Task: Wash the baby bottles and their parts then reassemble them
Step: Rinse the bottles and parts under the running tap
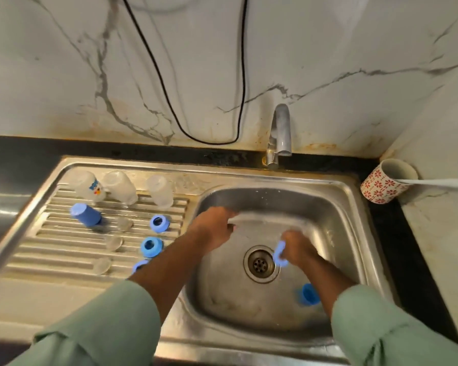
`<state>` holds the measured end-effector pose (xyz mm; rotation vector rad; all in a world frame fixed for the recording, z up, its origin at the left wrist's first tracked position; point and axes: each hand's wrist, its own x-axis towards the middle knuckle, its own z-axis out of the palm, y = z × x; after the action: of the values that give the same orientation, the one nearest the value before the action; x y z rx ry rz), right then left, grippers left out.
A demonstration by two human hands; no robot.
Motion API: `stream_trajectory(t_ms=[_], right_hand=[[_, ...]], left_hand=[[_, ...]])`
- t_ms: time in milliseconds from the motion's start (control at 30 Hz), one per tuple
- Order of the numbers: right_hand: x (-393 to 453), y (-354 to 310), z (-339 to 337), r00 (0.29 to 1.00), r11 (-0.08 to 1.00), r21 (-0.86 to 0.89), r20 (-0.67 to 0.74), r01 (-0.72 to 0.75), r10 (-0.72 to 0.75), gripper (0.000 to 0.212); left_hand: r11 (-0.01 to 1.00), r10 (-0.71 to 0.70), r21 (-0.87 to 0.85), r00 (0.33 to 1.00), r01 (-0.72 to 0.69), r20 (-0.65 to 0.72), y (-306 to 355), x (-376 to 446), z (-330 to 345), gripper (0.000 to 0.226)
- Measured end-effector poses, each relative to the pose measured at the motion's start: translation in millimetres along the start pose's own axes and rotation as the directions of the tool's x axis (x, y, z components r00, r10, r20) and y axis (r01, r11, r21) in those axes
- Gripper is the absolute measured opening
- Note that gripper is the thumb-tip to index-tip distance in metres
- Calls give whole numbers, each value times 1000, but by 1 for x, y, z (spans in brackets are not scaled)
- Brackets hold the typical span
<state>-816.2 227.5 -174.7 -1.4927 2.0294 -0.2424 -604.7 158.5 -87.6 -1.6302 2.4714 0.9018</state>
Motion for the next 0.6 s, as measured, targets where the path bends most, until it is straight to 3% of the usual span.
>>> stream_trajectory(t_ms=[67,100,133,167,200,233,300,400,500,600], right_hand=[[2,-6,-1,963,997,25,-259,-71,76,40],[2,-13,-2,936,998,48,-348,-30,44,41],[-1,-17,-2,943,1000,8,-333,19,-15,36],[-5,-24,-2,974,993,-120,-223,21,-47,25],[-10,-29,-4,994,977,-212,-105,-19,-4,13],[-12,-32,-4,997,968,-247,-76,-37,19,13],[-18,-58,-8,977,983,-179,-200,31,-67,18],[-29,-126,-14,883,961,-65,-381,269,-273,44],[-34,-210,6,780,856,-18,-402,517,-480,53],[-32,-293,43,718,771,-84,-314,631,-621,55]], left_hand=[[999,-2,41,1000,3,-31,-13,-14,-9,44],[999,-6,48,998,8,-56,-23,-25,-16,43],[999,-6,39,997,9,-71,-30,-33,-20,43],[1000,-8,20,996,10,-87,-40,-46,-25,42],[1000,-4,9,994,5,-107,-48,-55,-28,41],[1000,-2,1,991,2,-131,-57,-65,-32,40],[1000,-5,-8,980,3,-201,-88,-83,-40,40],[994,-76,-98,954,49,-291,-148,-112,-50,37],[985,-150,-141,906,101,-397,-220,-139,-63,36],[963,-268,-85,919,254,-288,-281,-154,-72,43]])
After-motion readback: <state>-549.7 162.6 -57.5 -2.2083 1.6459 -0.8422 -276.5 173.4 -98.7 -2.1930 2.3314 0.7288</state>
